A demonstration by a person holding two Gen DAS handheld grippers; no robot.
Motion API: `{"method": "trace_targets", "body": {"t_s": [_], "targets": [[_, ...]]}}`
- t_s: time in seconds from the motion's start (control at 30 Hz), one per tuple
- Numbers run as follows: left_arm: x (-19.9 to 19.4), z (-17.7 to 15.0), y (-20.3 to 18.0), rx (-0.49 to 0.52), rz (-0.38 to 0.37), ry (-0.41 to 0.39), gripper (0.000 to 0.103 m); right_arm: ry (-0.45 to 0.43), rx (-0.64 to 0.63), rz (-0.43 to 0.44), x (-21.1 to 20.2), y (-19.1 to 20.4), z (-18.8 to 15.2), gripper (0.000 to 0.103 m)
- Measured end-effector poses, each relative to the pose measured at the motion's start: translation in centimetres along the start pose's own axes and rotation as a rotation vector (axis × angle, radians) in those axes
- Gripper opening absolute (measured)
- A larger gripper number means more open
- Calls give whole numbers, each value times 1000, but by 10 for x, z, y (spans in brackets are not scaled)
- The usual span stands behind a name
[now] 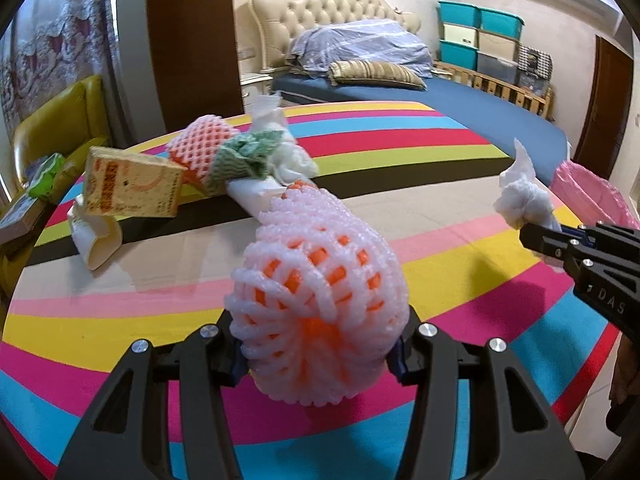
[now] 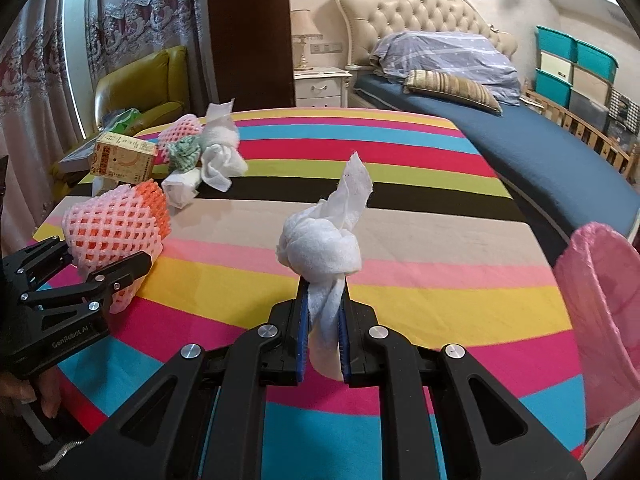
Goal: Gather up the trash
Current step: 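Carry the foam net and tissue over the pink bin with both tools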
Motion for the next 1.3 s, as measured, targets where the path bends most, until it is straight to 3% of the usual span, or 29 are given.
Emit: {"method": "trace_targets", "body": {"t_s": [0.27,0.57,1.0,1.3], "targets": [[-6,11,-43,100,-78,-16,51,-36,38,-41,-31,-31,-10,13],[-20,27,-121,235,-238,-36,51,-109,124,-141,-82,-92,-17,13],[-43,77,-267,392,-455,-116,52,-129,255,-332,-135,-209,-43,13],[-32,101,-369,476,-526,-139,55,-133,320,-404,-153,-277,-58,13]]}}
Point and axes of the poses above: each gripper's, at about its wrist camera, not at the fingertips, and x roughly the way its jaws point, y to its left, z to its top, the point moved 6 cm from there along x, roughly the way its jaws point, and after that the axes turned 10 degrees about z, right-handed, at the moved point
